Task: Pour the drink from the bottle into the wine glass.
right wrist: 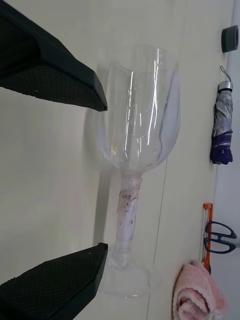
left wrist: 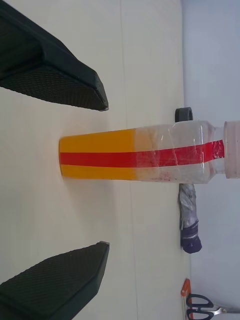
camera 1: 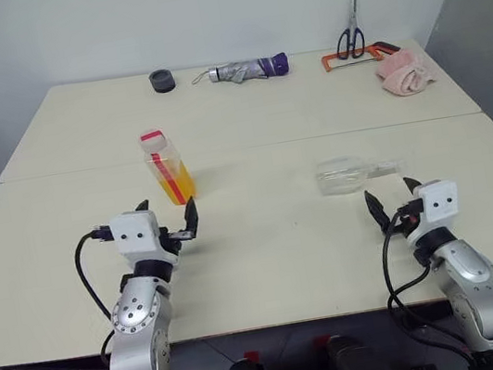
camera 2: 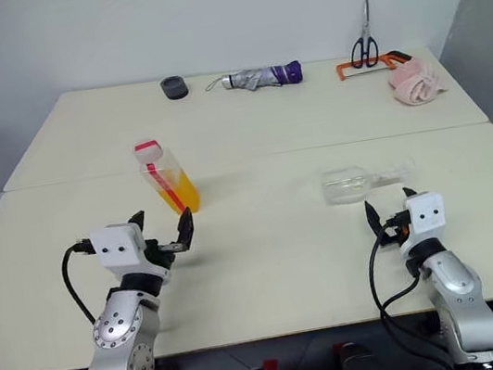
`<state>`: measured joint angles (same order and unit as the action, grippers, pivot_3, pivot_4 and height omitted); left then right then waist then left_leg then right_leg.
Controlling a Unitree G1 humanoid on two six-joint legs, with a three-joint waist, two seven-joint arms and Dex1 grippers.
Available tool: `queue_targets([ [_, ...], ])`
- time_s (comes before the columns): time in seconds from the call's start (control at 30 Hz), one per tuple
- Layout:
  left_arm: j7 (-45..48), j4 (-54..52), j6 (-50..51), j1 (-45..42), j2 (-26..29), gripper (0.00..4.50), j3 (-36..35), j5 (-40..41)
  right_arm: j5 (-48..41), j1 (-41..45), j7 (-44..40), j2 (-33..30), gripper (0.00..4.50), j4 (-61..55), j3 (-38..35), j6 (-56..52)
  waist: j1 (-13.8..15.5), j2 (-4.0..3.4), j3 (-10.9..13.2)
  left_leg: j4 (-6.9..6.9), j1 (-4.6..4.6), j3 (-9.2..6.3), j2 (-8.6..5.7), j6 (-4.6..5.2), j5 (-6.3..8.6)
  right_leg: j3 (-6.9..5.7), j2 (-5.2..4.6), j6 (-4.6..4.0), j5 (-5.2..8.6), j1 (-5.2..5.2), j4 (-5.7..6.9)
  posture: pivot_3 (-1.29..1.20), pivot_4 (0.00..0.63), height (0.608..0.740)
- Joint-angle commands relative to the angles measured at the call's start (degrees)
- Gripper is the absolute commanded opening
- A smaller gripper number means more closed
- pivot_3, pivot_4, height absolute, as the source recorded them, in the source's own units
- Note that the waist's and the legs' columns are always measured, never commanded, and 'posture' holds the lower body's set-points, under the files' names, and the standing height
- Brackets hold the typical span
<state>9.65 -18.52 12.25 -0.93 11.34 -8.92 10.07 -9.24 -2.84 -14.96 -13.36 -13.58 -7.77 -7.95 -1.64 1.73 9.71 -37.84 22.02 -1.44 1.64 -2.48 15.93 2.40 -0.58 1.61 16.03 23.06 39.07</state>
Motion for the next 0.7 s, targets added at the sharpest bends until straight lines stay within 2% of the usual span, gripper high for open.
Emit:
queue_targets([
  [0.03, 1.0, -0.8, -1.7, -0.9, 0.2, 4.48, 0.0, 0.7, -0.3, 0.8, -0.1, -0.3, 4.50, -1.0, -0.8, 1.9, 0.0, 0.00, 0.0, 0.00, 0.00, 0.00, 0.00, 0.00, 0.00, 0.00, 0.00, 0.00, 0.00, 0.00, 0.00, 0.00, 0.150, 0.740],
  [0.7, 1.2, -0.2, -1.0, -1.0, 1.0, 4.48, -2.3, 1.2, -0.5, 0.1, -2.2, -1.3, 4.50, -2.7, 0.5, 1.6, 0.0, 0.00, 0.0, 0.00, 0.00, 0.00, 0.00, 0.00, 0.00, 0.00, 0.00, 0.00, 0.00, 0.00, 0.00, 0.00, 0.150, 0.740],
])
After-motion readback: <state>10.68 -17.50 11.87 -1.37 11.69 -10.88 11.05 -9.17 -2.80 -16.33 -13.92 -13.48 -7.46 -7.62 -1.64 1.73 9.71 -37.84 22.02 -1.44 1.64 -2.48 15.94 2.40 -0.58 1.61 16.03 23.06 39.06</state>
